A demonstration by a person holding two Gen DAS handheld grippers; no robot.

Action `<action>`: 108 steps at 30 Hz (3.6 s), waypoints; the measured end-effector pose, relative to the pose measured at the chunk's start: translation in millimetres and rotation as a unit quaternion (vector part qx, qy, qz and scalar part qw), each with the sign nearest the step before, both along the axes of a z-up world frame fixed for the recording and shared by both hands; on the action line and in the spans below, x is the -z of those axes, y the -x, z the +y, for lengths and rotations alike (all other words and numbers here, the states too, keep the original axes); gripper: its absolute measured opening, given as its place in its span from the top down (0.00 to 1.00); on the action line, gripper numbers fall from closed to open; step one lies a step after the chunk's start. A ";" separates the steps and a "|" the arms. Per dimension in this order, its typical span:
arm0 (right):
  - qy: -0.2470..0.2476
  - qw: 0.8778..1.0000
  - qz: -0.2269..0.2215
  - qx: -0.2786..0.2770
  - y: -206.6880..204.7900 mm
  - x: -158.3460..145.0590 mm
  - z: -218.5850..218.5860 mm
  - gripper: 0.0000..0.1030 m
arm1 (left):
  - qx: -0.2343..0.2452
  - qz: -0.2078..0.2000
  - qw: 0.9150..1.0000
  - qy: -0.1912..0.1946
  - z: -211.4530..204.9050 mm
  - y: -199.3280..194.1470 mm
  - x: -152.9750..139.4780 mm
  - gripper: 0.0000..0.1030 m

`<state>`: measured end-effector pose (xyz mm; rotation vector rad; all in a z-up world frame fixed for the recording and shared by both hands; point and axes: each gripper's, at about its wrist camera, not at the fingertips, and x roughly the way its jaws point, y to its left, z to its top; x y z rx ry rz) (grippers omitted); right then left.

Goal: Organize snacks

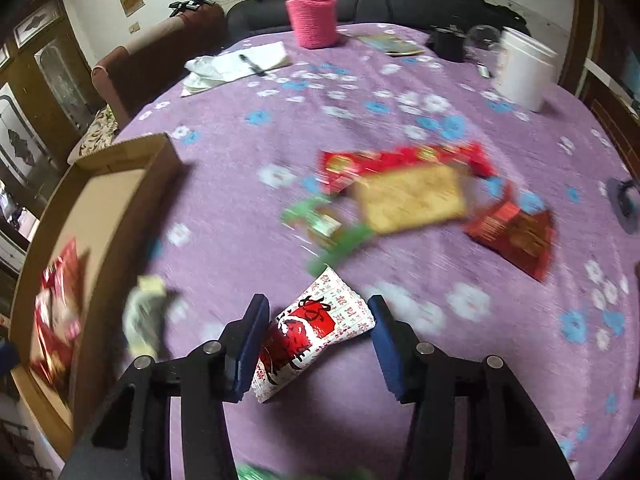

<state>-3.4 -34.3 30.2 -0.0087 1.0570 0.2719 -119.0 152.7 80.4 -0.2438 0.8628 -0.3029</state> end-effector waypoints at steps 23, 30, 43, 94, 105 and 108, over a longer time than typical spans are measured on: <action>-0.115 0.993 -0.007 0.017 76.0 -10.3 -146.7 0.34 | 0.190 0.006 0.969 -0.159 -151.3 -25.8 68.8 0.83; -0.120 0.991 0.022 0.058 95.1 -4.0 -150.4 0.34 | 0.178 0.008 0.972 -0.151 -150.0 -25.3 69.9 0.82; -0.051 0.992 0.029 0.110 57.2 -2.2 -109.4 0.32 | 0.118 0.013 0.988 -0.102 -123.8 -17.8 59.9 0.83; -0.075 0.987 -0.018 -0.143 -1.1 -50.0 177.6 0.61 | -0.164 0.052 0.985 0.027 197.2 -81.5 31.1 0.82; -0.084 0.985 -0.003 -0.149 -17.7 -27.7 194.8 0.48 | -0.175 0.047 0.982 0.049 206.8 -86.2 32.5 0.52; -0.101 0.984 -0.010 -0.145 -15.7 -37.1 185.7 0.42 | -0.186 0.034 0.980 0.061 208.4 -74.0 21.0 0.51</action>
